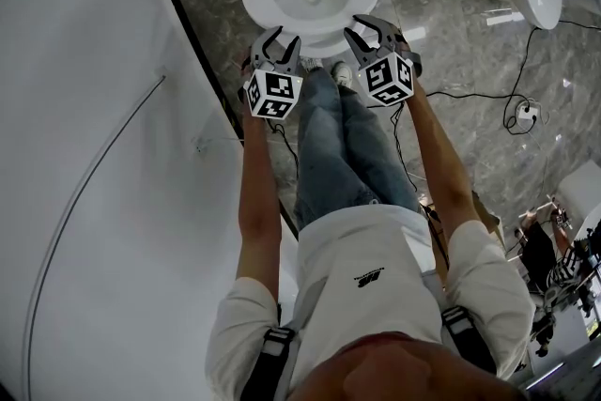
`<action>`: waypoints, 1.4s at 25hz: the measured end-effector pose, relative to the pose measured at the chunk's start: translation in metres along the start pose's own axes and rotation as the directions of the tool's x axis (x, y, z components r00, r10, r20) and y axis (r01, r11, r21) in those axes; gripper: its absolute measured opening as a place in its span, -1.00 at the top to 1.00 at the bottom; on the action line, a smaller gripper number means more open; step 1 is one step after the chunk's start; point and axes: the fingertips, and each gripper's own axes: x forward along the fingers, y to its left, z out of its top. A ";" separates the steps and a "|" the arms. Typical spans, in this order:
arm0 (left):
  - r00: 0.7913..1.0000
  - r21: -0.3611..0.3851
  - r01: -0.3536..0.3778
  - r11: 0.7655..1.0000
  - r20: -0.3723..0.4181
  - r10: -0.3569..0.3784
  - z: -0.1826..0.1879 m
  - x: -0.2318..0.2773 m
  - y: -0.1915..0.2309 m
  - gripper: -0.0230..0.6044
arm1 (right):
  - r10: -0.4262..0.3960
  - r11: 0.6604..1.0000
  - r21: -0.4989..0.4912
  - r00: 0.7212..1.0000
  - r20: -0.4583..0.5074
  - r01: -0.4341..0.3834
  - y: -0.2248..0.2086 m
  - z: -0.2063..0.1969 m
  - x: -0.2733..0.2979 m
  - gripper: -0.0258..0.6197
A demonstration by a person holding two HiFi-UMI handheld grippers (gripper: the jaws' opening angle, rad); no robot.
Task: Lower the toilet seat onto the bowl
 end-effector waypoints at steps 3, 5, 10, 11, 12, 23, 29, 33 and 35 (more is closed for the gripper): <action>1.000 -0.005 0.007 1.000 -0.010 -0.007 -0.006 0.001 -0.006 0.41 | 0.014 1.000 0.006 1.000 -0.007 -0.014 0.005 -0.006 0.000 0.52; 1.000 -0.006 0.011 1.000 -0.018 -0.011 -0.010 0.001 -0.009 0.41 | 0.023 1.000 0.009 1.000 -0.013 -0.023 0.009 -0.010 0.000 0.52; 0.999 -0.009 0.021 1.000 -0.036 -0.021 -0.026 0.004 -0.018 0.40 | 0.041 0.999 0.014 0.999 -0.030 -0.041 0.022 -0.021 0.004 0.52; 0.999 -0.011 0.023 1.000 -0.040 -0.024 -0.028 0.004 -0.019 0.40 | 0.045 0.999 0.017 0.998 -0.033 -0.045 0.025 -0.023 0.004 0.52; 0.999 -0.015 0.026 1.000 -0.043 -0.027 -0.031 0.005 -0.021 0.40 | 0.049 0.999 0.022 0.998 -0.035 -0.048 0.027 -0.025 0.005 0.52; 0.995 -0.070 0.062 0.996 -0.069 -0.067 -0.053 0.011 -0.039 0.39 | 0.085 0.993 0.084 0.994 -0.065 -0.079 0.044 -0.048 0.009 0.54; 0.993 -0.100 0.076 0.992 -0.086 -0.085 -0.066 0.017 -0.048 0.39 | 0.101 0.990 0.103 0.991 -0.089 -0.092 0.053 -0.063 0.013 0.56; 0.990 -0.117 0.092 0.989 -0.098 -0.104 -0.075 0.021 -0.054 0.39 | 0.110 0.989 0.115 0.988 -0.107 -0.097 0.058 -0.072 0.016 0.58; 0.988 -0.124 0.098 0.987 -0.104 -0.111 -0.080 0.023 -0.057 0.39 | 0.113 0.988 0.120 0.987 -0.116 -0.099 0.062 -0.077 0.018 0.58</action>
